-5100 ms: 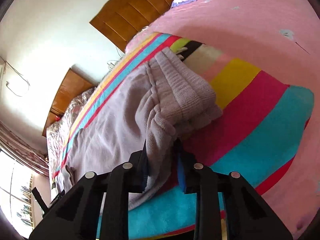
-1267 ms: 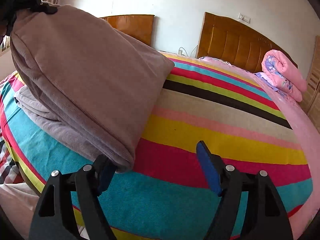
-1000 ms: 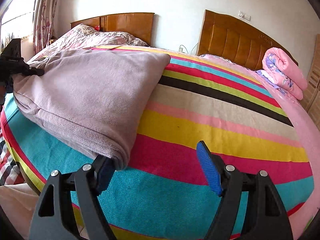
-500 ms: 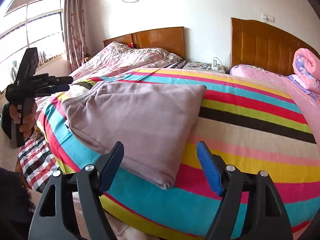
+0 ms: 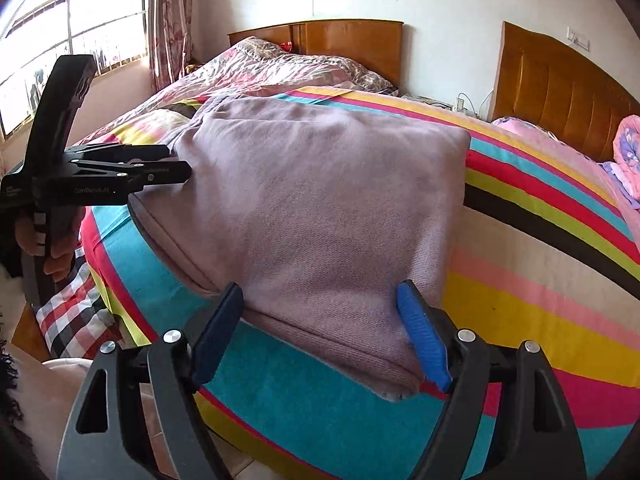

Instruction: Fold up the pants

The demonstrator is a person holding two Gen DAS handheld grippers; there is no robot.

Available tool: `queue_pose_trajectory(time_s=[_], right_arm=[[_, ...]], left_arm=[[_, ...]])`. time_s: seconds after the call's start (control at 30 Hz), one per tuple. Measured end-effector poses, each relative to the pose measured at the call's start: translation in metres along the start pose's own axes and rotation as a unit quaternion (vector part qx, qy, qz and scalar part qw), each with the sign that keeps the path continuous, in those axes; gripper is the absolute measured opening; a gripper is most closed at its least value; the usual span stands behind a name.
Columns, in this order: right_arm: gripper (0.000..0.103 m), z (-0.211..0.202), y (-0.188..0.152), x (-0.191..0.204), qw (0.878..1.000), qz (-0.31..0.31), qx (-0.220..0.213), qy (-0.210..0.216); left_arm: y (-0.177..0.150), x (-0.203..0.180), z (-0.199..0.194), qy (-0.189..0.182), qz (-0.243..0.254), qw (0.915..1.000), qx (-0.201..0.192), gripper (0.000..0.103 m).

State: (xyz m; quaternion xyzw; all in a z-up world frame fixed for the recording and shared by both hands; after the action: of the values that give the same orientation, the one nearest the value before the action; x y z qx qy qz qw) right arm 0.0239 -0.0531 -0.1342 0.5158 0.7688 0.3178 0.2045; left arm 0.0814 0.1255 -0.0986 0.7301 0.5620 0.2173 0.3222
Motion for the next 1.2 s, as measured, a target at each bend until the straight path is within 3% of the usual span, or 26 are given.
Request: queue_pose_trajectory(time_s=[0.1,0.2,0.3,0.37,0.47,0.57,0.67,0.77,0.9,0.97,1.0,1.03,1.13,1.2], right_arm=[[0.081,-0.011,0.008,-0.002,0.997,-0.067,0.017,0.036],[0.081,-0.032,0.037,-0.036,0.992,-0.041,-0.028,0.118],[0.083,-0.027,0.074,-0.067,0.981,-0.026,-0.06,0.181],[0.083,-0.003,0.093,-0.077,0.976,-0.025,-0.041,0.213],[0.083,0.039,0.1,-0.077,0.969,-0.04,0.018,0.242],[0.081,0.067,0.105,-0.091,0.982,-0.058,0.039,0.175],[0.084,0.066,0.121,-0.134,0.992,0.025,0.006,0.122],[0.084,0.057,0.134,-0.114,0.983,-0.013,-0.014,0.18],[0.084,0.075,0.132,-0.061,0.962,-0.126,0.038,0.24],[0.085,0.097,0.132,-0.071,0.972,-0.137,0.058,0.182],[0.087,0.107,0.137,-0.087,0.977,-0.114,0.061,0.17],[0.087,0.109,0.145,-0.107,0.982,-0.073,0.047,0.17],[0.088,0.096,0.166,-0.153,0.997,-0.005,-0.002,0.073],[0.088,0.083,0.169,-0.162,0.997,0.009,-0.019,0.079]], left_arm=[[0.008,-0.002,-0.006,0.002,0.003,0.9998,0.019,0.072],[0.035,-0.002,-0.027,-0.032,-0.025,0.9991,0.007,0.073],[0.066,-0.01,-0.032,-0.043,-0.022,0.9986,-0.02,0.082],[0.074,-0.012,-0.011,-0.032,-0.015,0.9994,0.001,0.083],[0.058,-0.002,0.027,-0.022,-0.027,0.9977,0.058,0.081],[0.04,-0.003,0.027,-0.019,-0.001,0.9993,0.033,0.079],[0.035,-0.002,0.029,-0.02,0.0,0.9995,0.024,0.08],[0.037,-0.002,0.032,-0.033,-0.002,0.9992,0.023,0.09],[0.035,-0.014,0.036,-0.013,0.028,0.9992,0.024,0.096],[0.036,-0.013,0.037,-0.013,0.026,0.9993,0.023,0.096],[0.036,-0.012,0.036,-0.017,0.021,0.9994,0.023,0.096],[0.037,-0.011,0.037,-0.019,0.02,0.9994,0.023,0.096],[0.037,-0.01,0.037,-0.02,0.023,0.9992,0.025,0.096],[0.038,-0.009,0.038,-0.023,0.019,0.9992,0.024,0.098]])
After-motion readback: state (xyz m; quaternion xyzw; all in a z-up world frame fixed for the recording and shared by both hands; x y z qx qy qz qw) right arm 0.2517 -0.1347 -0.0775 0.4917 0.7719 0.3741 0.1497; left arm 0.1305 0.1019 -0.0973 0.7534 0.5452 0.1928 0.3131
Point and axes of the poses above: each gripper's, at about its wrist camera, not at the fingertips, and z roughly the way its jaws point, x to its left, y to its top, the point moved 1 cm from there along z, roughly the way its jaws point, and after that the axes turned 2 degrees about x, right-handed, at the moved point
